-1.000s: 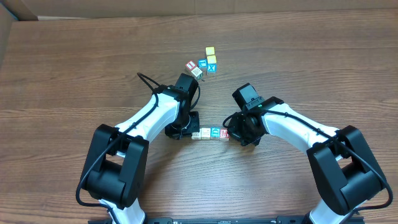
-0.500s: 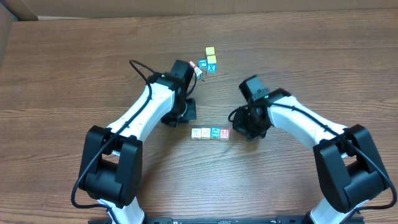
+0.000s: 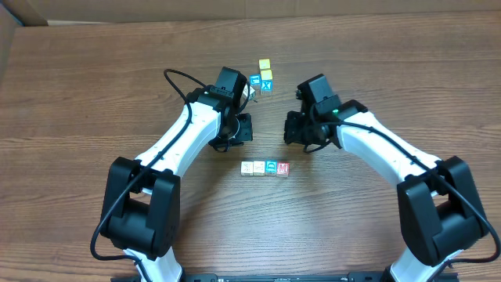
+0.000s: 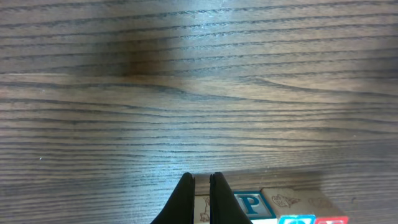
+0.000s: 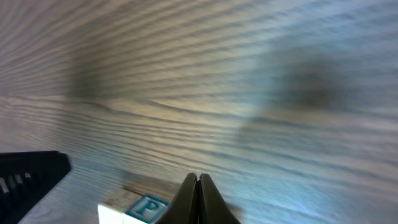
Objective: Flip 4 blocks
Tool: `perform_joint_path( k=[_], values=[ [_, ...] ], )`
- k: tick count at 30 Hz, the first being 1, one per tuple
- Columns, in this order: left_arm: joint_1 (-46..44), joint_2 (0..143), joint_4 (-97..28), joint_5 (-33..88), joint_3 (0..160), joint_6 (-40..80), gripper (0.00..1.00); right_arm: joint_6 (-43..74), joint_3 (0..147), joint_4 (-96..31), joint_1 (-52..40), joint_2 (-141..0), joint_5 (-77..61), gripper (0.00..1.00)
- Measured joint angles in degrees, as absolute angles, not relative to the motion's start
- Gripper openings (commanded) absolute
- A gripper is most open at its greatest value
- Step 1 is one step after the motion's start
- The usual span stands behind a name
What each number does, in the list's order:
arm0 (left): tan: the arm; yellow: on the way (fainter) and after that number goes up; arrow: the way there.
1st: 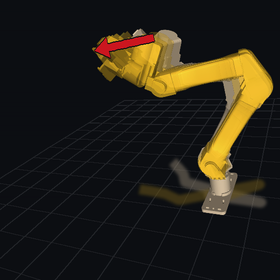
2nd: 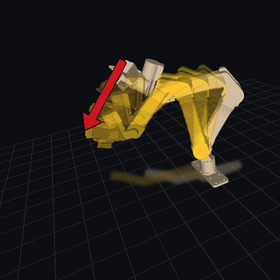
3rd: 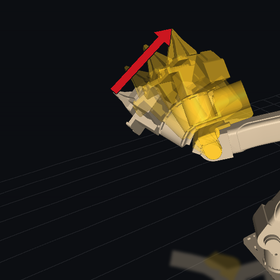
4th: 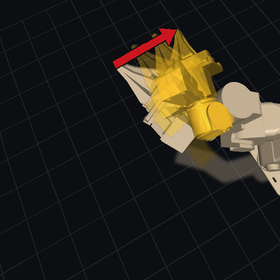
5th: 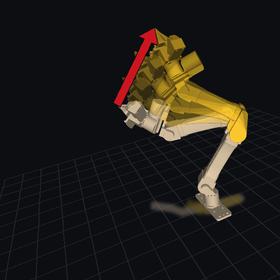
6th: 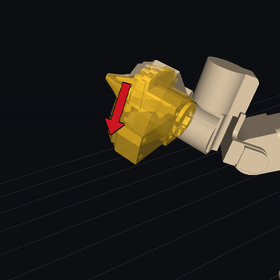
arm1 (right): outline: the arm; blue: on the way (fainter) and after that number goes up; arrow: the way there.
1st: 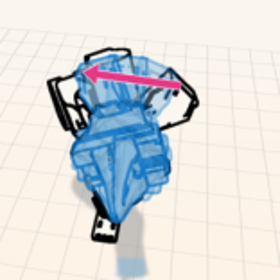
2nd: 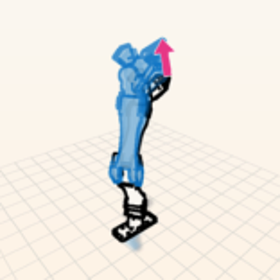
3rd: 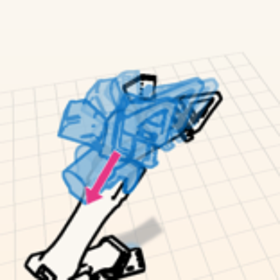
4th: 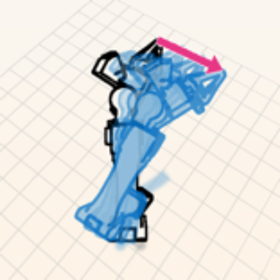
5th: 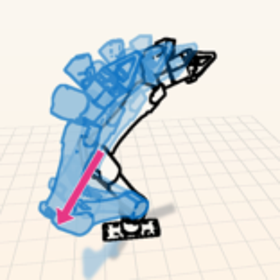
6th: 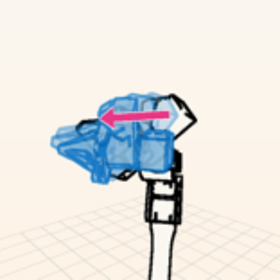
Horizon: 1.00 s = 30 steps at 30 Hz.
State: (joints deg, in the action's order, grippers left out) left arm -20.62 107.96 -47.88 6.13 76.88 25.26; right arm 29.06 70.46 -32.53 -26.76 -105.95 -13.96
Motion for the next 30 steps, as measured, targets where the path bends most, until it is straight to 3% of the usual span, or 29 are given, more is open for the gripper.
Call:
perform_joint_path(
  k=[12, 30],
  values=[
    [-17.3, 108.1, -48.8, 3.6, 76.9, 25.1, 0.04, 25.9, 70.5, -28.5, -35.4, -110.6, -8.0, 0.04],
    [-15.1, 108.1, -49.8, 3.1, 76.9, 25.1, 0.07, 27.5, 70.5, -32.7, -36.9, -111.5, -9.3, 0.05]
  ],
)
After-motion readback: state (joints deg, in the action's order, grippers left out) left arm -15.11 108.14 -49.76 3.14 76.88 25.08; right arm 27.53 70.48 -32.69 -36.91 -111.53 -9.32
